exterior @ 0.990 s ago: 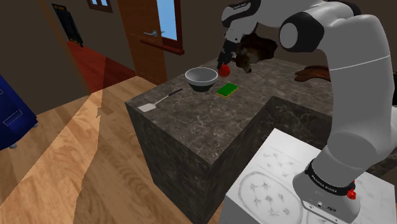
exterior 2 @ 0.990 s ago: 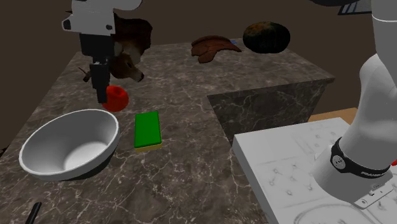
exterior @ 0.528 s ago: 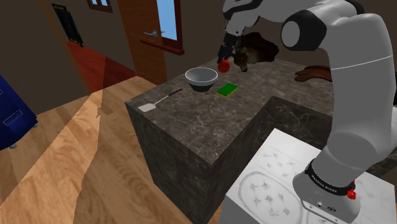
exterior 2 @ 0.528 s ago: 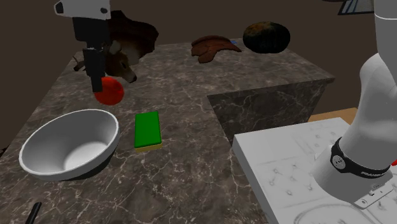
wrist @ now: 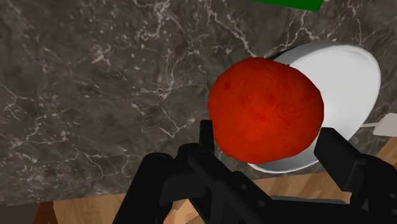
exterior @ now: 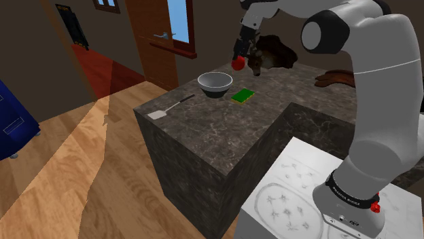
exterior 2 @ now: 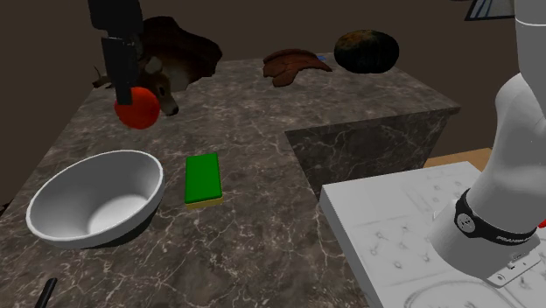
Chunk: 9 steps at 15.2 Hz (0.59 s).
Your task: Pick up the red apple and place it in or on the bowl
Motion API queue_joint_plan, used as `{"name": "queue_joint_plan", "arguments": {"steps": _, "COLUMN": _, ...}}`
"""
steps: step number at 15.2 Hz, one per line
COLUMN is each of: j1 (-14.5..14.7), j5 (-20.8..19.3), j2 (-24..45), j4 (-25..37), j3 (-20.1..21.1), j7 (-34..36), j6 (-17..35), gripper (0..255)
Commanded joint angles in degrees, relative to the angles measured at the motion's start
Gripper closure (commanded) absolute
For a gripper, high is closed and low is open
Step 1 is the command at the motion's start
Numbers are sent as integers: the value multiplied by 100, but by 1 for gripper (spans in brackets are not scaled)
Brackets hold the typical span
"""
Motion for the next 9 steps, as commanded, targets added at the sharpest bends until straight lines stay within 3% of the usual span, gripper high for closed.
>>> {"name": "queue_joint_plan", "arguments": {"steps": 1, "j1": -28, "j5": -4, "j2": 22, "j4": 187, "j3": 2, "j7": 58, "j6": -156, "gripper": 255}}
{"name": "queue_joint_plan", "arguments": {"steps": 4, "j1": -68, "j5": -5, "j2": 56, "j4": 445, "j3": 5, "j7": 134, "j6": -363, "gripper": 255}}
{"name": "queue_joint_plan", "arguments": {"steps": 9, "j1": 394, "j5": -43, "j2": 44, "j4": 445, "j3": 117, "j7": 659, "j6": -172, "gripper": 255}}
